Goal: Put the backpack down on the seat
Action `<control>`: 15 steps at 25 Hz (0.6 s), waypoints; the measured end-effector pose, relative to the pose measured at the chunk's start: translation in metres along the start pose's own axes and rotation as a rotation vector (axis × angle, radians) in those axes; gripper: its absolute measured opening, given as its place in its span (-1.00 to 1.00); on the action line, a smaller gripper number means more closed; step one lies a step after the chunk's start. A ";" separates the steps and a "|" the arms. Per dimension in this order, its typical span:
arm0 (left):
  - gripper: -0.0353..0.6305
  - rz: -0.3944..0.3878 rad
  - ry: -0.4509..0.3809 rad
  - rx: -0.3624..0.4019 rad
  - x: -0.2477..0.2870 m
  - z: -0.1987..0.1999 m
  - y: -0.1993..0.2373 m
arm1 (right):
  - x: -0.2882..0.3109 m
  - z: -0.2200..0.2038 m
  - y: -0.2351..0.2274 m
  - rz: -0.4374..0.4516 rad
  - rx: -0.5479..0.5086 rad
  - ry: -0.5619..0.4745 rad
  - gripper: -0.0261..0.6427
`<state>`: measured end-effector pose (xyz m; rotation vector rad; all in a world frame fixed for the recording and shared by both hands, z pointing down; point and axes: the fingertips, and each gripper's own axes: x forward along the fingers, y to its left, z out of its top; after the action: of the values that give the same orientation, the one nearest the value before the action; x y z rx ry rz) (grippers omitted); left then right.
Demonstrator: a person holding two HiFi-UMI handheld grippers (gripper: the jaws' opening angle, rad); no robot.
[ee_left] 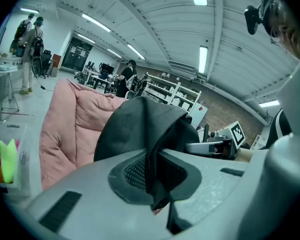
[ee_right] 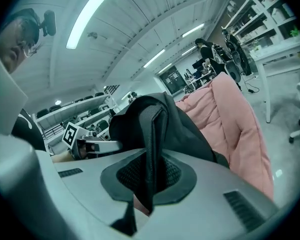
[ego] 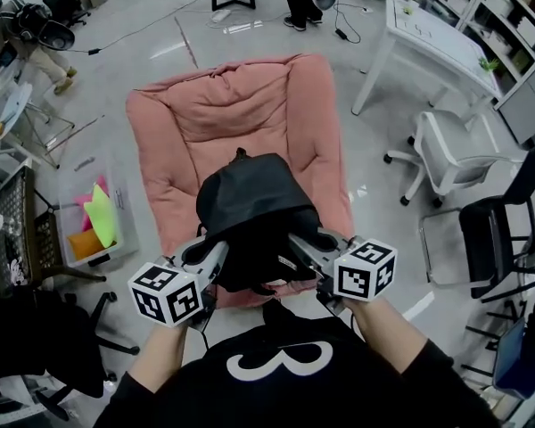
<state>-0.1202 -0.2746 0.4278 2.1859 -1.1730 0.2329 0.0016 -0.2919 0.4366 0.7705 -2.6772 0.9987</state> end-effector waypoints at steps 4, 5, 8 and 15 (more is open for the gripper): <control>-0.84 0.014 0.012 -0.011 0.026 0.012 0.016 | 0.016 0.015 -0.026 -0.019 -0.033 0.025 -0.82; -0.84 0.019 0.014 -0.014 0.031 0.015 0.020 | 0.020 0.019 -0.032 -0.022 -0.036 0.029 -0.82; -0.84 0.035 0.019 -0.018 0.046 0.023 0.032 | 0.032 0.027 -0.046 -0.021 -0.027 0.034 -0.82; -0.84 0.057 0.044 -0.003 0.079 0.021 0.065 | 0.063 0.023 -0.083 -0.046 -0.027 0.086 -0.82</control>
<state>-0.1292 -0.3672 0.4752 2.1358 -1.2109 0.3016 -0.0072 -0.3860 0.4866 0.7617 -2.5829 0.9602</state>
